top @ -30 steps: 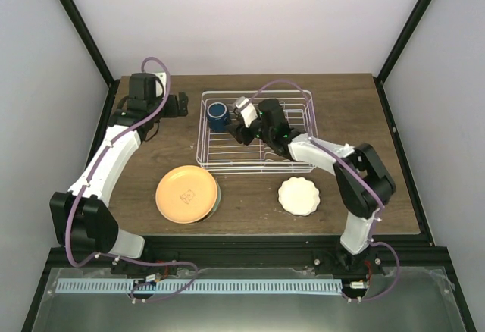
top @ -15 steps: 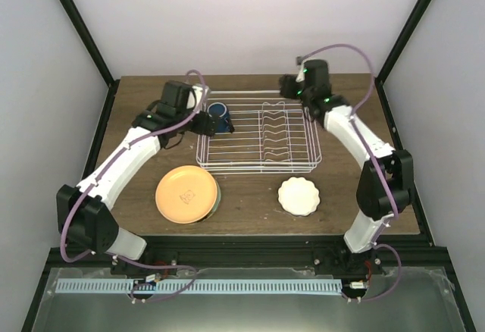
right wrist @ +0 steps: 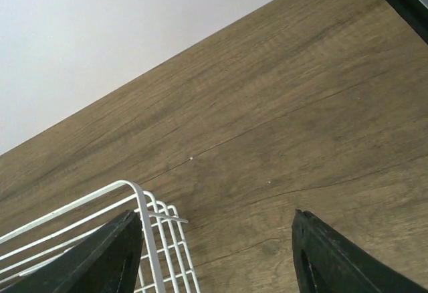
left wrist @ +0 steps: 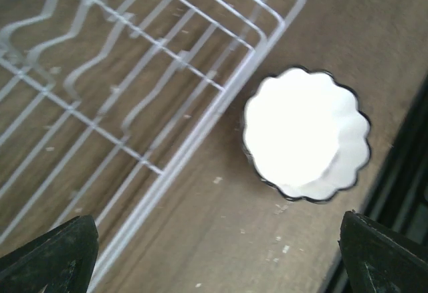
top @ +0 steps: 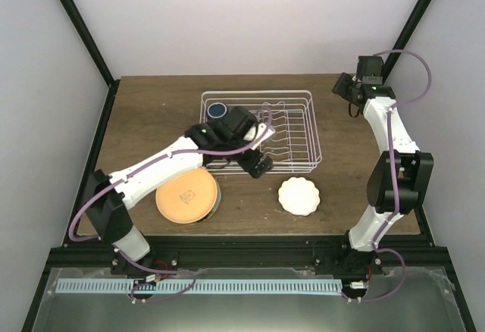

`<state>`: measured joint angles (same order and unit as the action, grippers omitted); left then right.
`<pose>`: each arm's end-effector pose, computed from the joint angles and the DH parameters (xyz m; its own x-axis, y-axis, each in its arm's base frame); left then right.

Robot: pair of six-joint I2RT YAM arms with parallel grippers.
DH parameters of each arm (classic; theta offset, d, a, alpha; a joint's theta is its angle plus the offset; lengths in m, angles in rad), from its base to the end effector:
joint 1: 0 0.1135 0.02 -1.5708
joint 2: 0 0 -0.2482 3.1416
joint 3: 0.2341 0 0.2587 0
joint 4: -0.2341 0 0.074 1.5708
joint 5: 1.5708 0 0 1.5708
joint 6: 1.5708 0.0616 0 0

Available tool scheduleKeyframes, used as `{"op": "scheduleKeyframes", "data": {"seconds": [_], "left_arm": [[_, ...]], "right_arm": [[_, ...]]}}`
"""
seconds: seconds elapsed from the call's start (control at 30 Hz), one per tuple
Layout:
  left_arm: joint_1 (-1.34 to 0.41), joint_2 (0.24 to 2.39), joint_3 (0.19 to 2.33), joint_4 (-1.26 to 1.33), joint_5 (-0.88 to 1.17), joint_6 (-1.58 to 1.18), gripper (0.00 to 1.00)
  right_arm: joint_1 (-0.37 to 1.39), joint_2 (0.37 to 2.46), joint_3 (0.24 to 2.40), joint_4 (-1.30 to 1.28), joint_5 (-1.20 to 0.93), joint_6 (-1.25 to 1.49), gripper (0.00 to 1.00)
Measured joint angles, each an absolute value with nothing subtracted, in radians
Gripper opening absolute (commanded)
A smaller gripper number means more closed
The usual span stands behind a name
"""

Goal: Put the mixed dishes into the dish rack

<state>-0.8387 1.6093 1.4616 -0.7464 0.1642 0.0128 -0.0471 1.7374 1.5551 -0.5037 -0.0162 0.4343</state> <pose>0.2410 -0.2832 0.2788 -0.5108 0.5873 -0.6278 0.8088 0.5758 -0.1194 0.4240 -0.0190 0.2858 -0.5595 0.4476 -0.6976 0.2976 0.8940 0.3349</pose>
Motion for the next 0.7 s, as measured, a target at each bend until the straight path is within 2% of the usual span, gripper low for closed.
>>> {"op": "scheduleKeyframes", "data": {"seconds": [0.37,0.7], "left_arm": [[-0.995,1.835,1.578,-0.786,0.204,0.048,0.93],[-1.024,1.948,1.593,-0.762,0.204,0.019,0.89]], "right_arm": [[-0.081,1.737,1.563,-0.542,-0.033,0.402,0.64],[-0.082,1.703,1.557,-0.552,-0.022,0.37,0.64]]}}
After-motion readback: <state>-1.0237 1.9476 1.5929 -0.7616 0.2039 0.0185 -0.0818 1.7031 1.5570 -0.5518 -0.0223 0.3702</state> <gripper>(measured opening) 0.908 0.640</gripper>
